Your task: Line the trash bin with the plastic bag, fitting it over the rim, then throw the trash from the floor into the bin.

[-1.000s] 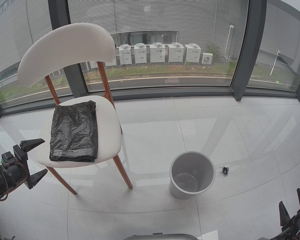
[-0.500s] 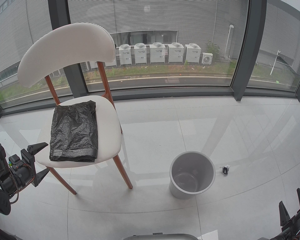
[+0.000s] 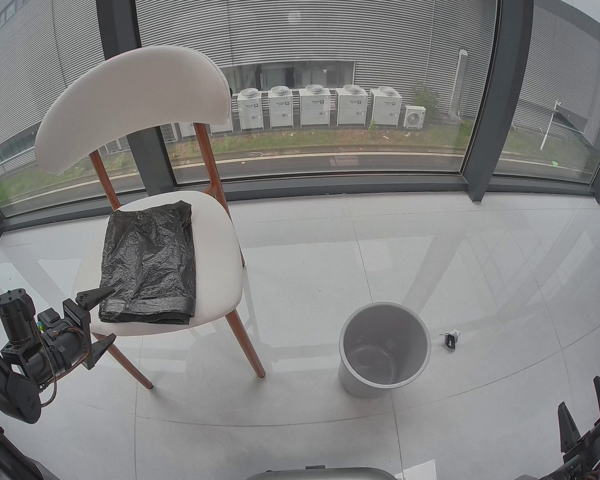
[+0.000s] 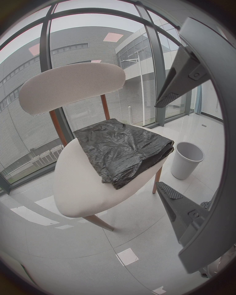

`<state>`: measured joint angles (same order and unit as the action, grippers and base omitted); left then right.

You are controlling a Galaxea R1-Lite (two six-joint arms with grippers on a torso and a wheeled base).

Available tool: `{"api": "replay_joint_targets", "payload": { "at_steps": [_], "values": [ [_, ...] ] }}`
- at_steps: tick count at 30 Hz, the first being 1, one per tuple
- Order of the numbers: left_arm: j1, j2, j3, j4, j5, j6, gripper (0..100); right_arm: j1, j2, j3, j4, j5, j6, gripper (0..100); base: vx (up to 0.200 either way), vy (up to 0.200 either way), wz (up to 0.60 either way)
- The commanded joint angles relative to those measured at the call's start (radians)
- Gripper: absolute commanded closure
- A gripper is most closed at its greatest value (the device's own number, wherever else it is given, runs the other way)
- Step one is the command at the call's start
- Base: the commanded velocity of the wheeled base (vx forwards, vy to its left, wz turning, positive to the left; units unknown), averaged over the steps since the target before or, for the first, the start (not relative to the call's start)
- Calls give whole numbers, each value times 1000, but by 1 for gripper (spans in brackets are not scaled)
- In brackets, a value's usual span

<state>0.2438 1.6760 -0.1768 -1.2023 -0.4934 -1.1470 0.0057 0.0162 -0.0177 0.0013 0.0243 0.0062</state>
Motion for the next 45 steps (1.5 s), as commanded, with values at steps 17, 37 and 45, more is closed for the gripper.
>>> {"api": "replay_joint_targets", "payload": {
  "at_steps": [17,37,45],
  "values": [
    [-271,240,-61,-246,194,-192,0,0,-12,18,-1,0,0,0,0,0,0],
    [-336,297,-127,-290,257,-258,0,-1,-12,18,-1,0,0,0,0,0,0],
    [-331,352,-147,-350,268,-252,0,0,-12,18,0,0,0,0,0,0,0]
  ]
}}
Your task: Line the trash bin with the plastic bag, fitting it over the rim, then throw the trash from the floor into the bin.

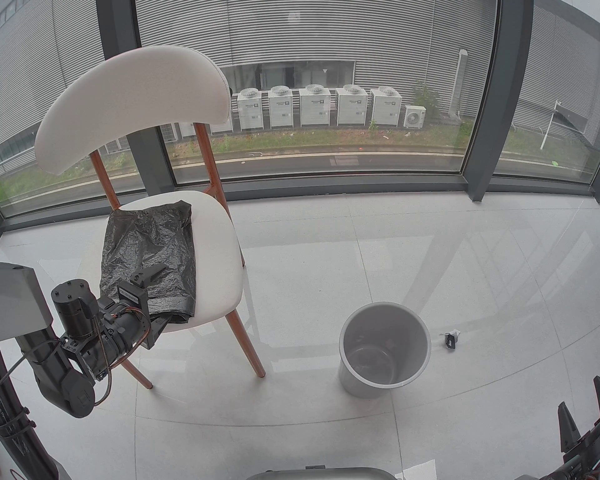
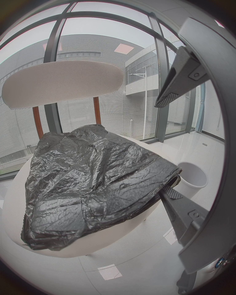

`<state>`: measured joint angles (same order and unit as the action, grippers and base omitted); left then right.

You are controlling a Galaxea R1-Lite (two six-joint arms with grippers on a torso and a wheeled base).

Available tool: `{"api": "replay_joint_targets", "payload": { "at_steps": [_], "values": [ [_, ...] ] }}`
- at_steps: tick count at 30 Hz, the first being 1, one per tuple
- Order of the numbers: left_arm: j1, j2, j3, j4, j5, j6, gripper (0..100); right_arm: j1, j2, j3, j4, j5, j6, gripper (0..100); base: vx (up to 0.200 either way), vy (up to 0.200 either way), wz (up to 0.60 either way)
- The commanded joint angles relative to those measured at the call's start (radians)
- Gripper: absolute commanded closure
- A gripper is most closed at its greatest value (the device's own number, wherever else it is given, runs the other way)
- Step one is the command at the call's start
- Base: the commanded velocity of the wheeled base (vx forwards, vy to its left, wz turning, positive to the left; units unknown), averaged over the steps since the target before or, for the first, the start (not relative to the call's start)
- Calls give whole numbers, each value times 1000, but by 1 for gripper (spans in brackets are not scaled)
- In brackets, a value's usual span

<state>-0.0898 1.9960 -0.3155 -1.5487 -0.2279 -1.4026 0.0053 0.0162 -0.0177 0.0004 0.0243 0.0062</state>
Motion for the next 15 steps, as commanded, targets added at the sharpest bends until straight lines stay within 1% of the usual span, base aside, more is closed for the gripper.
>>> {"api": "replay_joint_targets", "payload": {
  "at_steps": [1,6,15],
  "values": [
    [2,33,-10,-4,2,4,0,1,-12,18,1,0,0,0,0,0,0],
    [12,49,-8,-4,2,4,0,1,-12,18,0,0,0,0,0,0,0],
    [4,43,6,-4,16,-3,0,1,-12,18,1,0,0,0,0,0,0]
  ]
}}
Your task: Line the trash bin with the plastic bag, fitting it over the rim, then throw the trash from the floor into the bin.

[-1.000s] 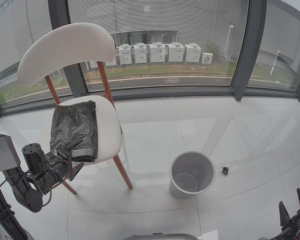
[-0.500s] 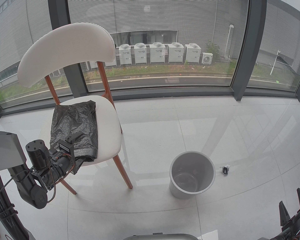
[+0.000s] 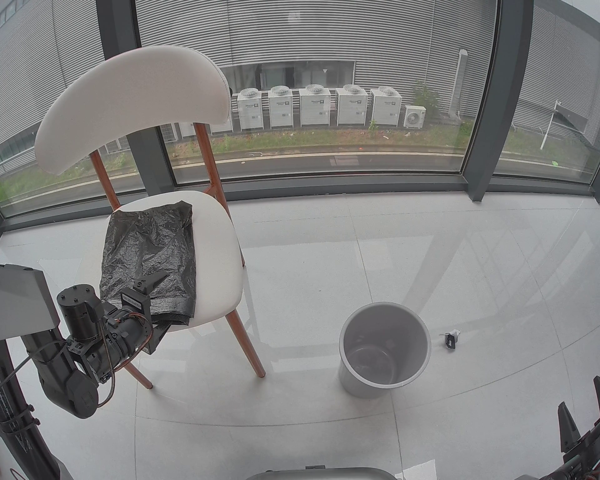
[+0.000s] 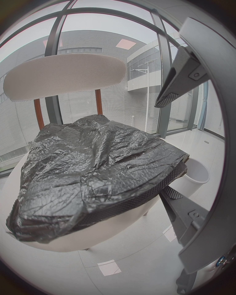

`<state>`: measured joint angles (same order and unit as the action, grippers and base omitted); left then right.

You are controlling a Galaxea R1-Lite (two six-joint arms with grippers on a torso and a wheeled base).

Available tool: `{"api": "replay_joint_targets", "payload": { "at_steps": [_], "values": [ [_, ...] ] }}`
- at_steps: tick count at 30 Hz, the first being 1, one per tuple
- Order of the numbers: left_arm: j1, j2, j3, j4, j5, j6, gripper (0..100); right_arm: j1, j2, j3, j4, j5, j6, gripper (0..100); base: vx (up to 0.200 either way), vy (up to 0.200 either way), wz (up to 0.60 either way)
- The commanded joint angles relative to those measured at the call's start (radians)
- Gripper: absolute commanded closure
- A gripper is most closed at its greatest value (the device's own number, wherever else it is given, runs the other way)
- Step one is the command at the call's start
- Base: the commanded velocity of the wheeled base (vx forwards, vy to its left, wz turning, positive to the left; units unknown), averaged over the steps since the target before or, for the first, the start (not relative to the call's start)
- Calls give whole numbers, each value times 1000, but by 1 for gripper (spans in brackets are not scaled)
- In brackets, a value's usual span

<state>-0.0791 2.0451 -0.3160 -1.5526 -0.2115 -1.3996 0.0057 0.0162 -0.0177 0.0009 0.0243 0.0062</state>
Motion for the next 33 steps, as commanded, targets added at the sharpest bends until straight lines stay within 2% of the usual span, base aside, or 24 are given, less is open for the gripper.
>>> {"api": "replay_joint_targets", "payload": {
  "at_steps": [1,14,33],
  "values": [
    [-8,-6,6,0,0,-6,0,0,-12,18,-1,0,0,0,0,0,0],
    [-34,-33,106,0,-3,-2,0,0,-12,18,-1,0,0,0,0,0,0],
    [-47,4,14,-1,-2,-21,0,0,-12,18,1,0,0,0,0,0,0]
  ]
}}
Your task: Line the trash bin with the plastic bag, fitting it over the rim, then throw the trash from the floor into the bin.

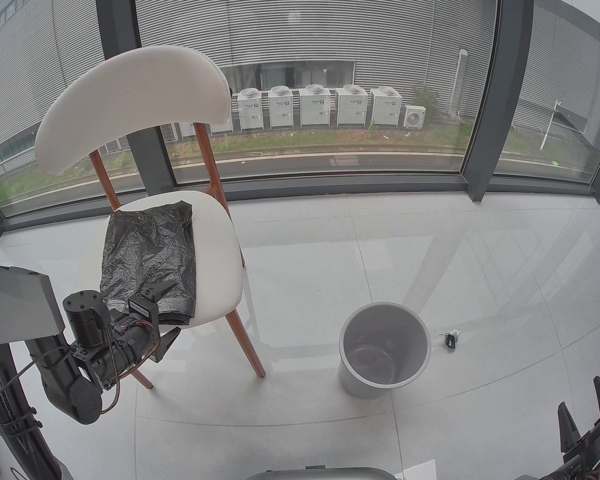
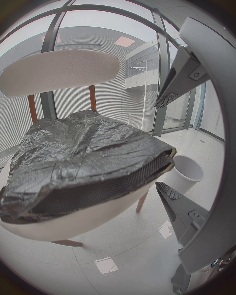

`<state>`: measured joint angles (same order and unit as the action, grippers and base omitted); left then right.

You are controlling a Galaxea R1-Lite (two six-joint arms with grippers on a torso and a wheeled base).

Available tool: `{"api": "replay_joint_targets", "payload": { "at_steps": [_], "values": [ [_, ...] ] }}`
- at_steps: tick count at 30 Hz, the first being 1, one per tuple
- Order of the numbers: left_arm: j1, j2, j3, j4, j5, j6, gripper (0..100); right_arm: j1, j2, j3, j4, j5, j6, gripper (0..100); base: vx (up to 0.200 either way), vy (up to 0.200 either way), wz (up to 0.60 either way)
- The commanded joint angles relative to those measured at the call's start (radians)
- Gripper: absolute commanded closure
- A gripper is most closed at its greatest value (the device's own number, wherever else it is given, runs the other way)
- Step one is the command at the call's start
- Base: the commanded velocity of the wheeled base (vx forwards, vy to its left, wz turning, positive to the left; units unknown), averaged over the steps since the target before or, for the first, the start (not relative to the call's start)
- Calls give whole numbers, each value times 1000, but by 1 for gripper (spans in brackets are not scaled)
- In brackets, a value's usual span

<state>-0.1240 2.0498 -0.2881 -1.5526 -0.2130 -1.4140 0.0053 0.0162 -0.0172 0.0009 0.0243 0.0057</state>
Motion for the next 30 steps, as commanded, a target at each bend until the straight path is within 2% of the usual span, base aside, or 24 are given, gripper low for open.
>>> {"api": "replay_joint_targets", "payload": {
  "at_steps": [1,24,30],
  "values": [
    [0,0,-16,-1,0,-14,0,1,-12,17,-1,0,0,0,0,0,0],
    [3,26,-36,-1,4,-16,0,1,-12,17,-1,0,0,0,0,0,0],
    [26,41,-42,-1,9,-14,0,1,-12,17,1,0,0,0,0,0,0]
  ]
}}
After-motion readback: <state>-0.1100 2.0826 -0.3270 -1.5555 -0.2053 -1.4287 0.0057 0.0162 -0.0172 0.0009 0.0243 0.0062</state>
